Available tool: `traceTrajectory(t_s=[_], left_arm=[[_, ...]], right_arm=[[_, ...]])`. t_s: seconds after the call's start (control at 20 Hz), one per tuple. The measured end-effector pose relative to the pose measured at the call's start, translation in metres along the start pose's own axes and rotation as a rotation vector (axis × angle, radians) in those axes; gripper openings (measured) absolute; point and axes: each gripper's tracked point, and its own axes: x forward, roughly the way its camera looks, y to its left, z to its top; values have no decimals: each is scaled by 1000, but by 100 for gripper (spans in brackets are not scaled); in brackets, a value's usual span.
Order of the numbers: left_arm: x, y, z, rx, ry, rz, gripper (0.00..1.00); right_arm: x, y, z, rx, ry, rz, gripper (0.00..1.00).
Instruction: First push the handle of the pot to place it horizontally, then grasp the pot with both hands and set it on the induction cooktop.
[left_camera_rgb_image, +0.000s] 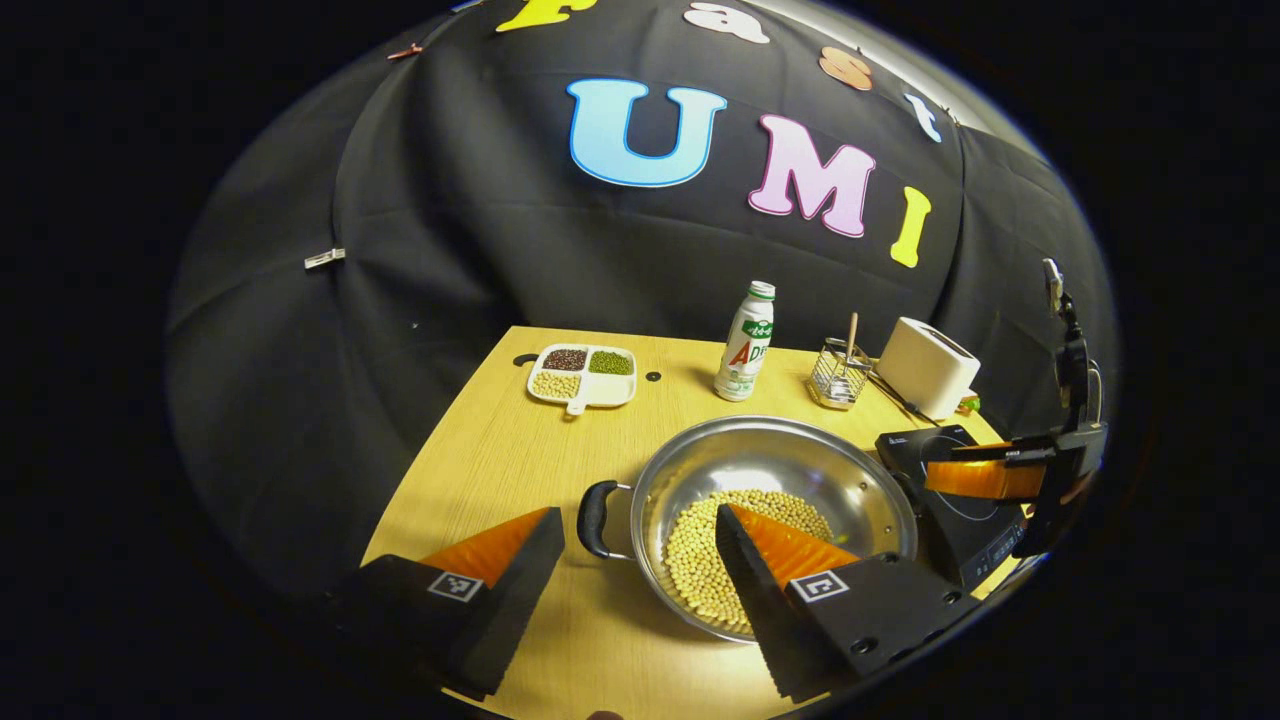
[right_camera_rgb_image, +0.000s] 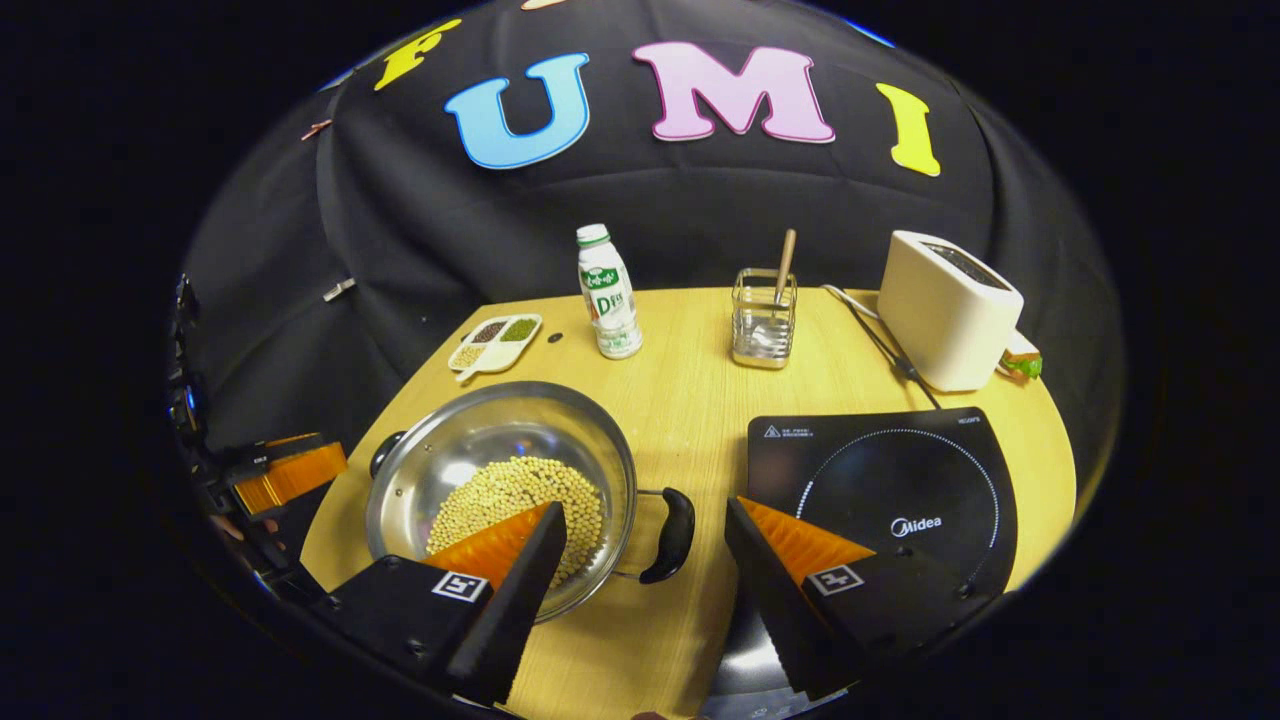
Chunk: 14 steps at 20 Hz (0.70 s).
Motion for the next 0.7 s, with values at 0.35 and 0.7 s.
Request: traceTrajectory(t_s=[0.35, 0.7], left_arm=[[52, 14, -10, 17, 35, -19, 95], [94, 7, -37, -51, 109, -66, 95]], right_arm=[[41, 0, -26, 41, 73, 18, 100], [66, 4, -39, 55, 109, 27, 100]])
